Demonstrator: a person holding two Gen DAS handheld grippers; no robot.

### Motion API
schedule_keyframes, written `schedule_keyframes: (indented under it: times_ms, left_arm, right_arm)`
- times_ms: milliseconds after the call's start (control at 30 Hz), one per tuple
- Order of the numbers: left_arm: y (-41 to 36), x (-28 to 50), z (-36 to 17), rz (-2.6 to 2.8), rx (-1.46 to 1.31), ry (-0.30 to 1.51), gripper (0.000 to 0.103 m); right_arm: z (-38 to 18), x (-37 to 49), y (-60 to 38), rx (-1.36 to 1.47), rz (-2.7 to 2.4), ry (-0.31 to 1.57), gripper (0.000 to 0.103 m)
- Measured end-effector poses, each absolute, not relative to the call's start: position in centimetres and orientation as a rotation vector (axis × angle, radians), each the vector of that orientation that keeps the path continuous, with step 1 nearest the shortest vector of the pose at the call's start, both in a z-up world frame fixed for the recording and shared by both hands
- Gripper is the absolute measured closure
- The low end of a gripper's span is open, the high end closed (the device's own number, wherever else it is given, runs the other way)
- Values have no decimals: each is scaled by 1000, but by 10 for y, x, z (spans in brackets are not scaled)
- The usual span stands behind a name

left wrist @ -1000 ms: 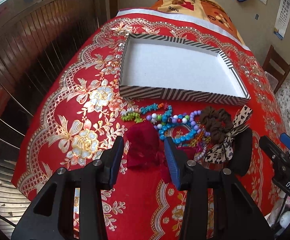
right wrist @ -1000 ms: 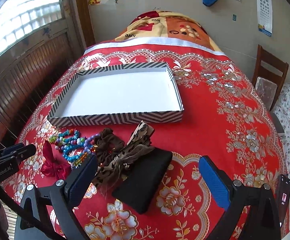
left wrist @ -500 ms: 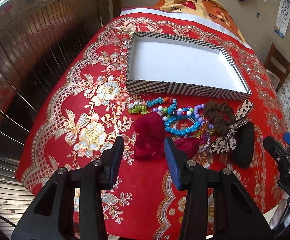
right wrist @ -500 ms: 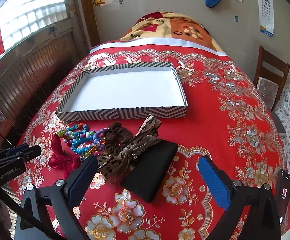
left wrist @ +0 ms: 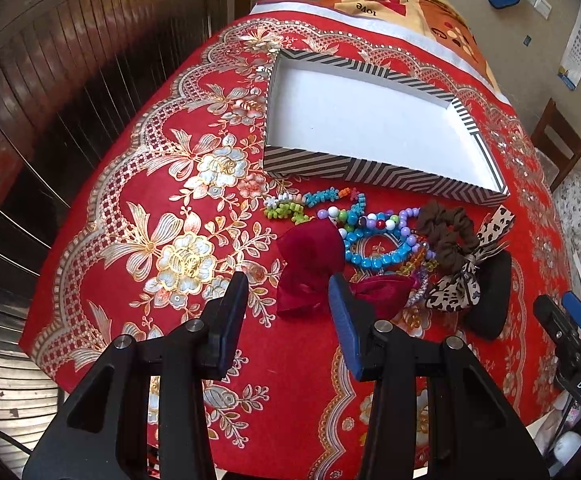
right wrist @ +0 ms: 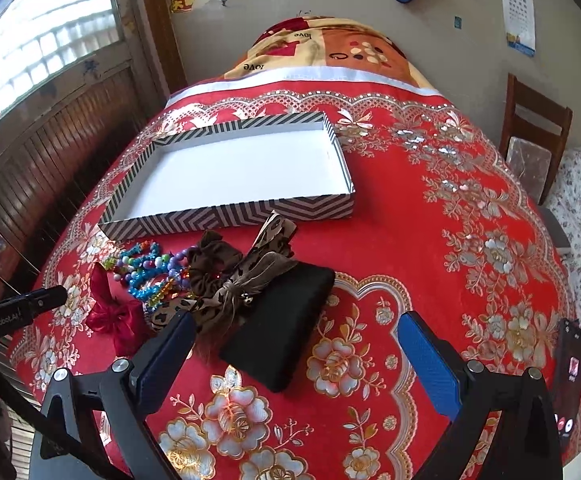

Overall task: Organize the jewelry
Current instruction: 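Move both tools over the jewelry pile beside the striped tray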

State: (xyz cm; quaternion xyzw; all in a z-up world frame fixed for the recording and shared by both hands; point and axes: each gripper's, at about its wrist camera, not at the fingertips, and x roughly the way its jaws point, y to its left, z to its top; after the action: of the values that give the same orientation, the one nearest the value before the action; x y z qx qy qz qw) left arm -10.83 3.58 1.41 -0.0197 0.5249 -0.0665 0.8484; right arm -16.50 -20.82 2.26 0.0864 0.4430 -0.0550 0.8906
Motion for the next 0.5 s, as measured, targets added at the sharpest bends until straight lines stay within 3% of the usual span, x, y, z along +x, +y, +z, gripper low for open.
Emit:
schedule_keyframes:
  times_ms: [500]
  left_arm:
    - [22, -109, 6, -167, -41, 1135, 62]
  right_arm:
    - [24, -162, -205, 179, -93, 914, 3]
